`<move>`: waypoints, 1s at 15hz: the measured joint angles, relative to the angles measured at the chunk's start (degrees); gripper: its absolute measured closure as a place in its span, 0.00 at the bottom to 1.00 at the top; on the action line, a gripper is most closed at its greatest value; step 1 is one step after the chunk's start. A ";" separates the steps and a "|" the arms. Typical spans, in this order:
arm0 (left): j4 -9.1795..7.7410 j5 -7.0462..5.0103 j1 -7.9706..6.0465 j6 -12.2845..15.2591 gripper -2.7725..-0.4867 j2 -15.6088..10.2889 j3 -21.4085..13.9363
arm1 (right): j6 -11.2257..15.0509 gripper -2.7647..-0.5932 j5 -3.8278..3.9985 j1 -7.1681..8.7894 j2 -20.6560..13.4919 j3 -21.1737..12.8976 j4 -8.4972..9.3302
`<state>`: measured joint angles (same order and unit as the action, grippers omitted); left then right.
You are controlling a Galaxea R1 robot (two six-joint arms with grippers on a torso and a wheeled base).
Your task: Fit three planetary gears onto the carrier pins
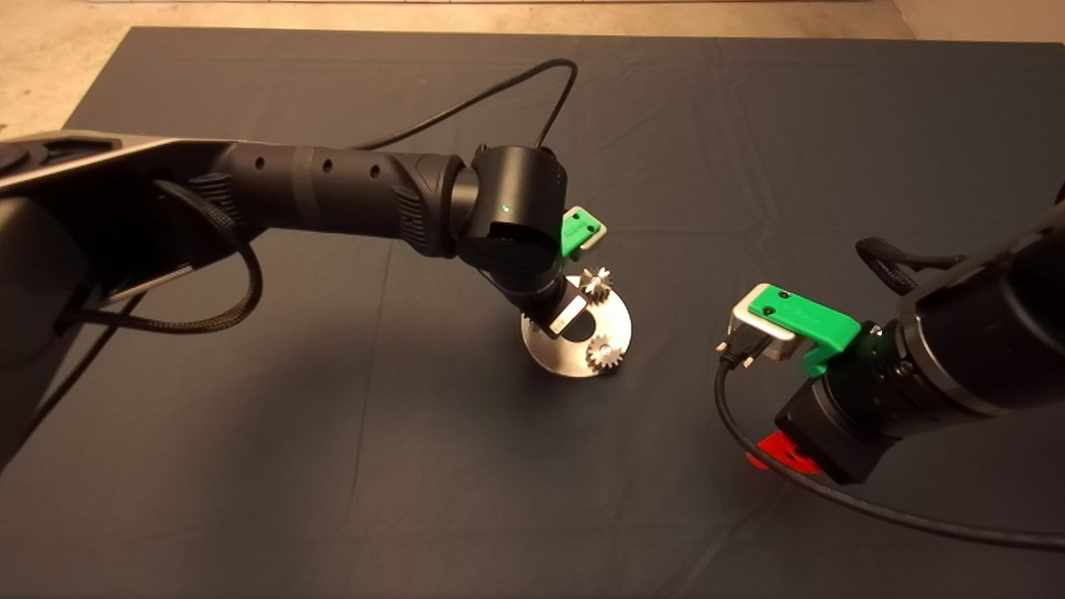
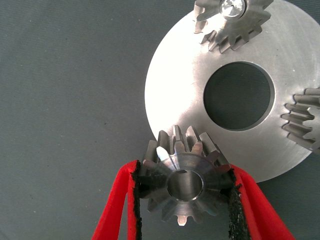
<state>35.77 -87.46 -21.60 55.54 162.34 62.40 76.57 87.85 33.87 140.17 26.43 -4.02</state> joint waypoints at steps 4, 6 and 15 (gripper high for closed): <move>0.00 -0.05 0.00 -0.20 0.86 -0.79 0.00 | 0.00 0.35 -0.02 0.00 0.00 0.00 0.00; 0.00 -0.02 0.00 -0.37 0.86 -0.90 0.00 | 0.00 0.35 0.00 0.00 0.00 0.00 0.00; -0.18 0.00 0.04 0.79 0.86 -0.43 0.00 | 0.00 0.35 0.02 0.33 0.00 0.37 0.00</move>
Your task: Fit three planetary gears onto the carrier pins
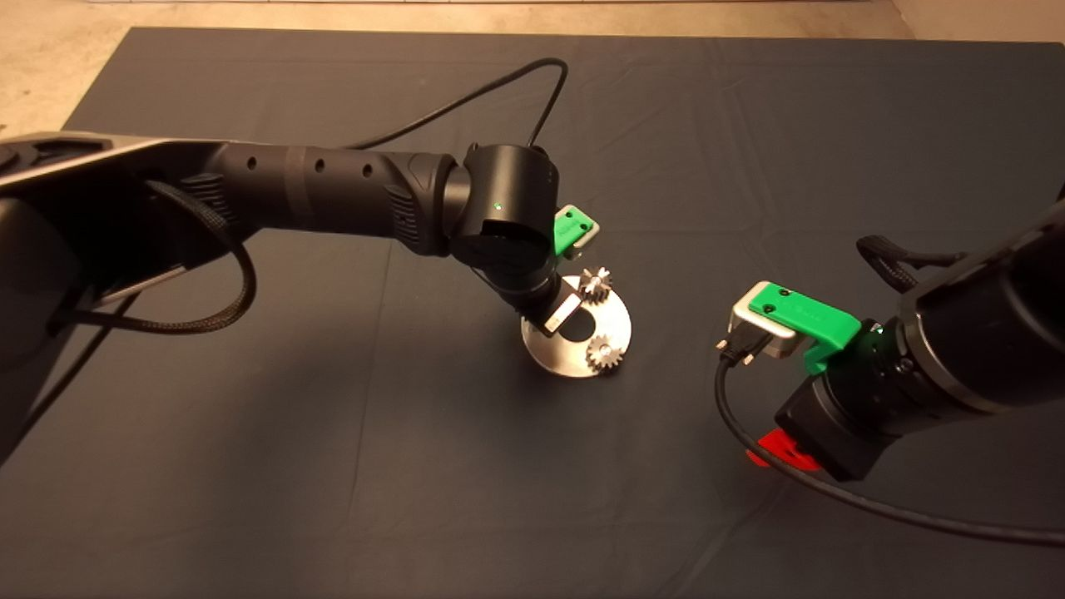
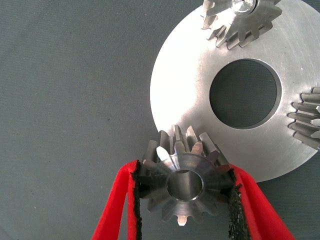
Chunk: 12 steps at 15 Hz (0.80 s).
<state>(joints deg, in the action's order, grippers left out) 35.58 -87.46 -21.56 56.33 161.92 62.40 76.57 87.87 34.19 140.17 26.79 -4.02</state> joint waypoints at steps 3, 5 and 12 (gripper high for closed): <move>-0.01 0.00 0.01 0.44 0.86 0.00 0.00 | 0.00 0.35 -0.02 -0.01 0.00 0.07 -0.01; -0.01 0.00 0.01 0.66 0.86 0.00 0.00 | 0.00 0.35 -0.02 0.00 0.00 0.07 0.00; -0.09 0.00 0.14 1.27 0.86 0.00 0.00 | 0.00 0.35 -0.02 0.00 0.00 0.22 0.00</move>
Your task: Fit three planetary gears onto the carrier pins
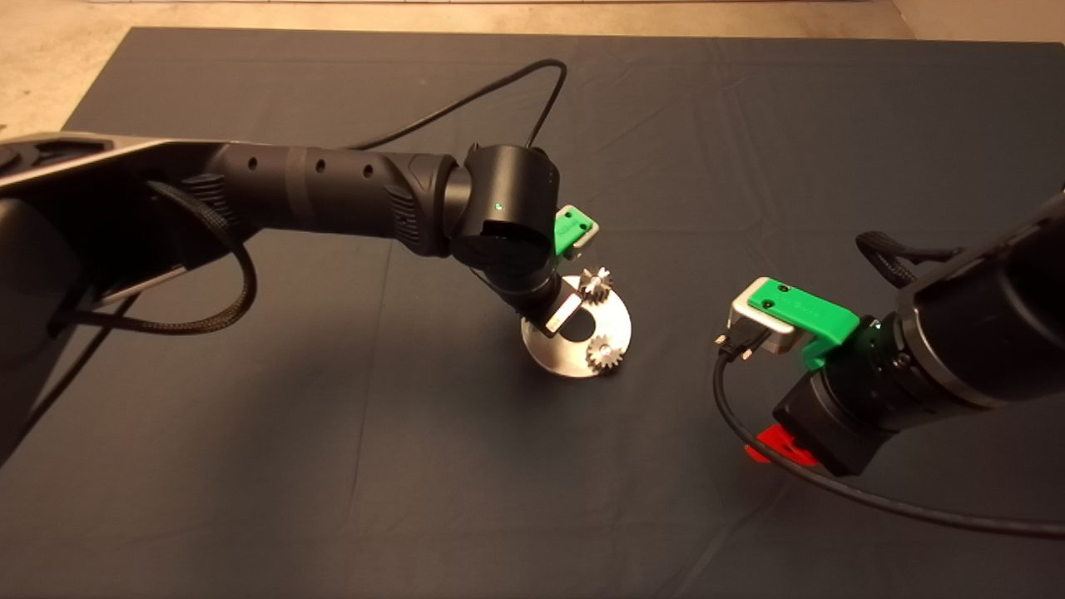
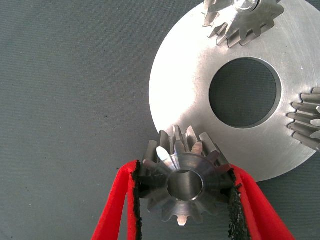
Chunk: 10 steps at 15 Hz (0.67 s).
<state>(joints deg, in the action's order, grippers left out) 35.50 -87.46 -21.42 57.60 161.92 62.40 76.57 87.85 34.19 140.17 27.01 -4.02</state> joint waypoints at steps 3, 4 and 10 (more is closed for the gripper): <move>0.02 0.00 0.01 0.69 0.86 -0.01 0.00 | 0.00 0.35 0.00 0.00 0.00 0.00 0.00; 0.02 0.00 0.01 1.13 0.86 -0.01 0.00 | 0.00 0.35 0.00 0.00 0.00 0.00 -0.02; 0.00 0.02 1.16 1.44 0.86 -0.01 0.00 | 0.00 0.35 -0.02 0.60 0.00 0.02 0.00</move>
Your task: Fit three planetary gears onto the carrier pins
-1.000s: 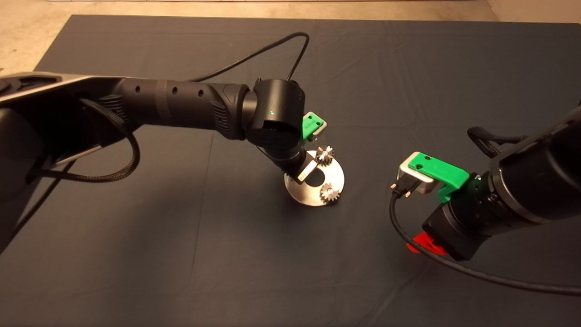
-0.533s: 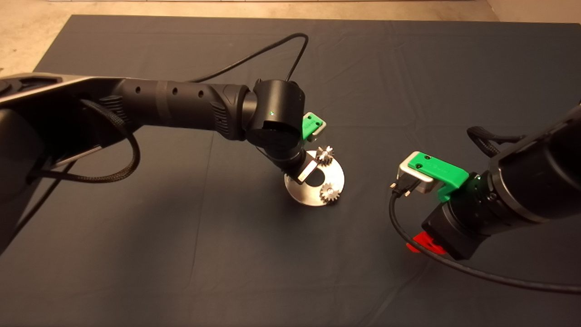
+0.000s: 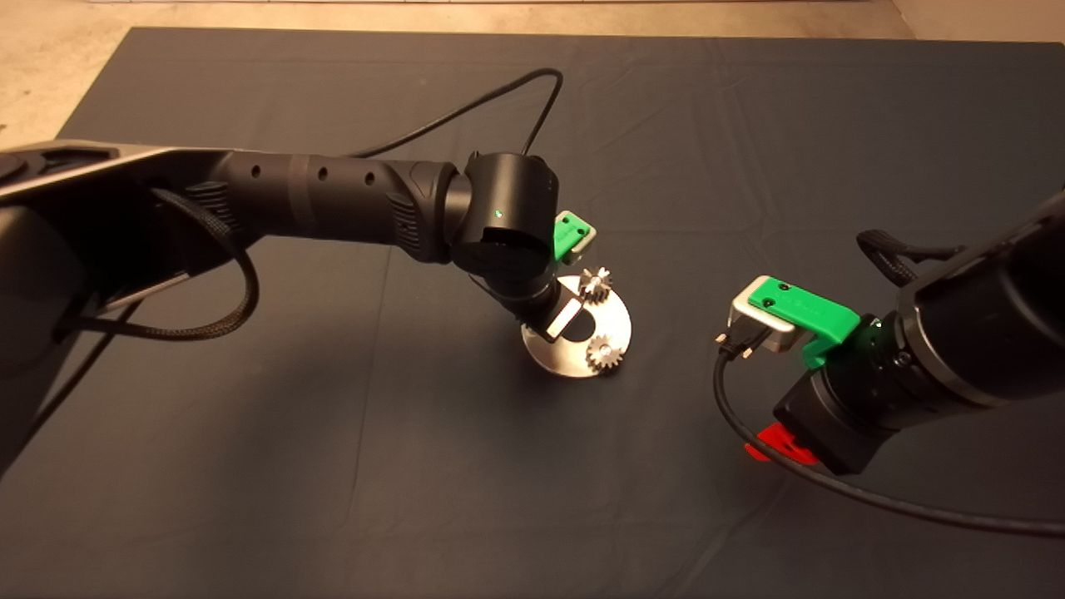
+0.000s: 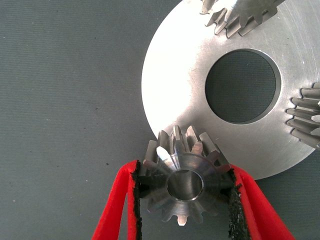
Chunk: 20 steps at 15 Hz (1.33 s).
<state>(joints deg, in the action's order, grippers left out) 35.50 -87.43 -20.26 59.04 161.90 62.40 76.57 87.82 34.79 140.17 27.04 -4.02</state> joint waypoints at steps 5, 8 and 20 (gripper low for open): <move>0.05 -0.05 0.23 0.09 0.87 0.01 0.00 | 0.00 0.35 0.03 0.18 0.00 0.02 -0.02; 0.02 0.78 1.08 0.19 0.87 0.04 0.00 | 0.00 0.35 0.02 0.23 0.00 0.02 0.00; 0.07 1.88 1.06 0.24 0.87 -0.33 0.00 | 0.00 0.35 0.03 0.45 0.00 0.02 0.00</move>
<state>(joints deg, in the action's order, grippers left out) 35.57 -85.55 -19.20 59.28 161.57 62.40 76.57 87.85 35.24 140.17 27.06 -4.02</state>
